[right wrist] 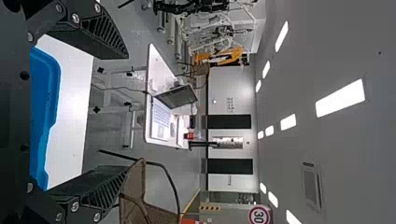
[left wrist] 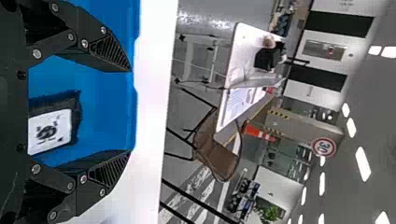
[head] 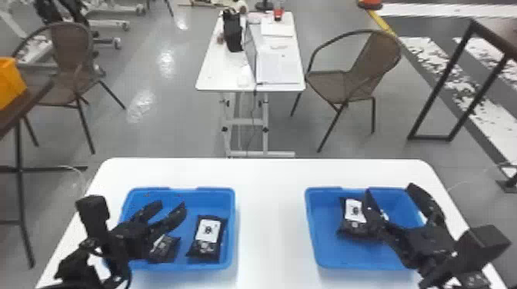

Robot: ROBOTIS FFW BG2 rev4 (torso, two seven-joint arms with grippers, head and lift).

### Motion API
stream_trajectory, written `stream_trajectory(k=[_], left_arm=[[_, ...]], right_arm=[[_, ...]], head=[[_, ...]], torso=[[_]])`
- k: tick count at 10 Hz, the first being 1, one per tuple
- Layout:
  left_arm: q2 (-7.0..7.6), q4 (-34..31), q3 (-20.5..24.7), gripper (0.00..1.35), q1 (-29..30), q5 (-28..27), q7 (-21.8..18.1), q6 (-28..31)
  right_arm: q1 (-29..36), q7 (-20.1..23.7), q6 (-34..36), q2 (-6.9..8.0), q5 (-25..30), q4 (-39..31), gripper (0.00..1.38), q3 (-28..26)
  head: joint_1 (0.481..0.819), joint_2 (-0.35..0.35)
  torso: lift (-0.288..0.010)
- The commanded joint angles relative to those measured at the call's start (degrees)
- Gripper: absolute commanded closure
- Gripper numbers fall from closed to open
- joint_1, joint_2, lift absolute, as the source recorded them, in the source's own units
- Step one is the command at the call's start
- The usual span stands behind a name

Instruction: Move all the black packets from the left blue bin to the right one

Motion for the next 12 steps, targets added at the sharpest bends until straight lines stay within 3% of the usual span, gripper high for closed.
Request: stream_trajectory(k=[1, 3, 4, 5, 6, 7, 9, 12], left_arm=[[0.04, 0.8, -0.7, 0.46, -0.5, 0.0, 0.5, 6.0], [0.30, 0.8, -1.7, 0.46, -2.2, -0.7, 1.7, 13.9], [0.92, 1.6, -2.2, 0.46, -4.4, -0.8, 2.4, 21.6], [2.24, 4.5, -3.3, 0.46, -6.6, -0.7, 2.3, 25.2], [3.99, 7.6, -5.5, 0.46, -8.5, 0.7, 2.3, 25.1], [4.79, 11.1, -6.7, 0.46, -10.3, 2.0, 2.3, 24.5], [5.75, 18.8, -8.4, 0.46, -14.7, 3.1, 1.2, 23.9], [6.81, 31.1, -11.1, 0.52, -20.4, 4.2, -1.7, 18.0]], right_arm=[[0.7, -0.3, 0.6, 0.14, -0.7, -0.7, 0.19, 0.2], [0.4, -0.3, 0.7, 0.14, -1.5, -0.3, 0.19, 0.5], [0.3, -0.3, 0.7, 0.14, -2.4, 0.1, 0.19, 0.7], [0.0, -0.3, 0.7, 0.14, -2.6, 0.4, 0.19, 0.8], [-0.3, -0.2, 0.9, 0.14, -3.0, 0.7, 0.19, 0.8], [-0.5, -0.2, 1.0, 0.14, -3.3, 1.0, 0.19, 0.9], [-0.9, -0.2, 1.1, 0.14, -4.2, 1.6, 0.19, 1.0], [-1.4, -0.2, 1.2, 0.14, -4.9, 2.4, 0.19, 1.3]], head=[[0.695, -0.014], [0.695, -0.026], [0.695, -0.031], [0.695, -0.034], [0.695, -0.039], [0.695, -0.045], [0.695, -0.053], [0.695, -0.069]], torso=[[0.000], [0.000], [0.000], [0.000], [0.000], [0.000], [0.000], [0.000]])
